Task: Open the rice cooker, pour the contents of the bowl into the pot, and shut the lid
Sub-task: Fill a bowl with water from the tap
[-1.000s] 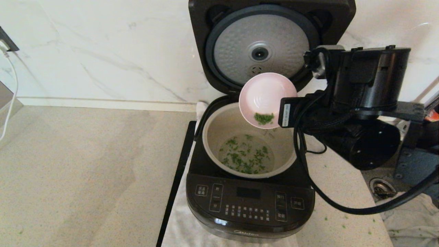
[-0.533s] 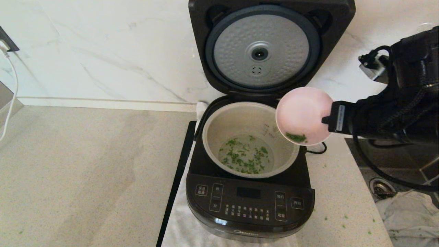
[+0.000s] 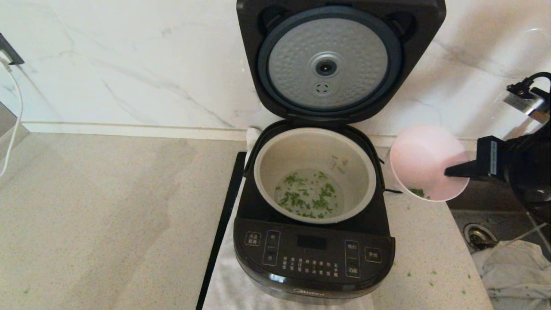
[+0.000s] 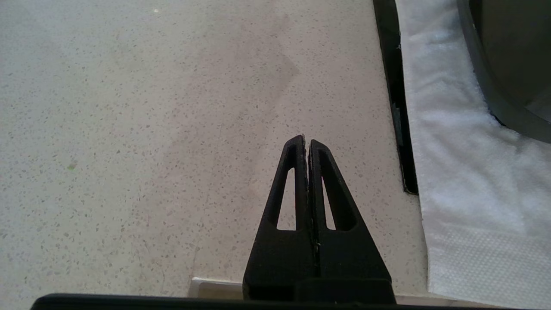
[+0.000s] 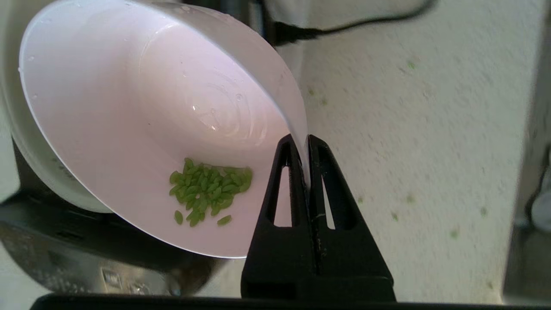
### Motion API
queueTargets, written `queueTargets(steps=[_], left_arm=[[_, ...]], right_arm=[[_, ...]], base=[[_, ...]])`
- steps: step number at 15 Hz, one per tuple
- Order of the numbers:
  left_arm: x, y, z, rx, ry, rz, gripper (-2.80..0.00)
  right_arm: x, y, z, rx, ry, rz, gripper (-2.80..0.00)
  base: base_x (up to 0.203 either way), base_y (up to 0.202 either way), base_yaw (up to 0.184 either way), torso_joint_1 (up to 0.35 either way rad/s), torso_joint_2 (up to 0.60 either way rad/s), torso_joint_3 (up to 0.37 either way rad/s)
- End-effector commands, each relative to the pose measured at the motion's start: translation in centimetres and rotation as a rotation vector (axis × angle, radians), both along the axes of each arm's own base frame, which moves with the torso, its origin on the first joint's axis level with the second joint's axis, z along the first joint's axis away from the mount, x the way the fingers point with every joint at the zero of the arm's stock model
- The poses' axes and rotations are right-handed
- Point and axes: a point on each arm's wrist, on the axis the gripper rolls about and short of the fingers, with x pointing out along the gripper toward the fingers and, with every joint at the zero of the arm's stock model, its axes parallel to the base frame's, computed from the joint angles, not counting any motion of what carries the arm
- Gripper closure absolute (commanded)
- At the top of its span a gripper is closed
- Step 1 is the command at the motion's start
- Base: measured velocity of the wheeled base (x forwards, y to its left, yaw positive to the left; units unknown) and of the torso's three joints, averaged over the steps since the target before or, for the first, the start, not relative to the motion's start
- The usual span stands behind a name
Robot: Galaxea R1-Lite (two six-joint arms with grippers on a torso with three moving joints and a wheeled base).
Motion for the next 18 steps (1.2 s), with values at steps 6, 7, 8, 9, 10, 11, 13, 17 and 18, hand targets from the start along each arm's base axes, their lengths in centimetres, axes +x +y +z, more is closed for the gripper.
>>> queueTargets(steps=[6, 7, 8, 9, 10, 11, 13, 17, 18], left_arm=[[0.0, 0.0, 0.0, 0.0, -0.001, -0.001, 0.0], [0.0, 0.0, 0.0, 0.0, -0.001, -0.001, 0.0], [0.0, 0.0, 0.0, 0.0, -0.001, -0.001, 0.0], [0.0, 0.0, 0.0, 0.0, -0.001, -0.001, 0.0], [0.0, 0.0, 0.0, 0.0, 0.001, -0.001, 0.0], [0.0, 0.0, 0.0, 0.0, -0.001, 0.0, 0.0], [0.0, 0.0, 0.0, 0.0, -0.001, 0.0, 0.0], [0.0, 0.0, 0.0, 0.0, -0.001, -0.001, 0.0], [0.0, 0.0, 0.0, 0.0, 0.0, -0.001, 0.0]], right_arm=[[-0.5, -7.9, -2.0, 0.093, 0.124, -0.247, 0.0], [-0.5, -9.0, -2.6, 0.104, 0.146, -0.277, 0.0], [-0.5, -10.2, -3.2, 0.108, 0.162, -0.303, 0.0], [-0.5, -11.4, -3.7, 0.121, 0.177, -0.333, 0.0], [-0.5, -12.7, -4.2, 0.14, 0.193, -0.365, 0.0], [-0.5, -14.1, -4.7, 0.16, 0.209, -0.401, 0.0], [-0.5, -16.6, -6.0, 0.189, 0.245, -0.459, 0.0], [-0.4, -21.9, -8.8, 0.268, 0.313, -0.58, 0.0], [-0.5, -23.2, -9.3, 0.284, 0.319, -0.603, 0.0]], base=[[0.0, 0.0, 0.0, 0.0, 0.0, 0.0], [0.0, 0.0, 0.0, 0.0, 0.0, 0.0], [0.0, 0.0, 0.0, 0.0, 0.0, 0.0], [0.0, 0.0, 0.0, 0.0, 0.0, 0.0], [0.0, 0.0, 0.0, 0.0, 0.0, 0.0], [0.0, 0.0, 0.0, 0.0, 0.0, 0.0], [0.0, 0.0, 0.0, 0.0, 0.0, 0.0], [0.0, 0.0, 0.0, 0.0, 0.0, 0.0], [0.0, 0.0, 0.0, 0.0, 0.0, 0.0]])
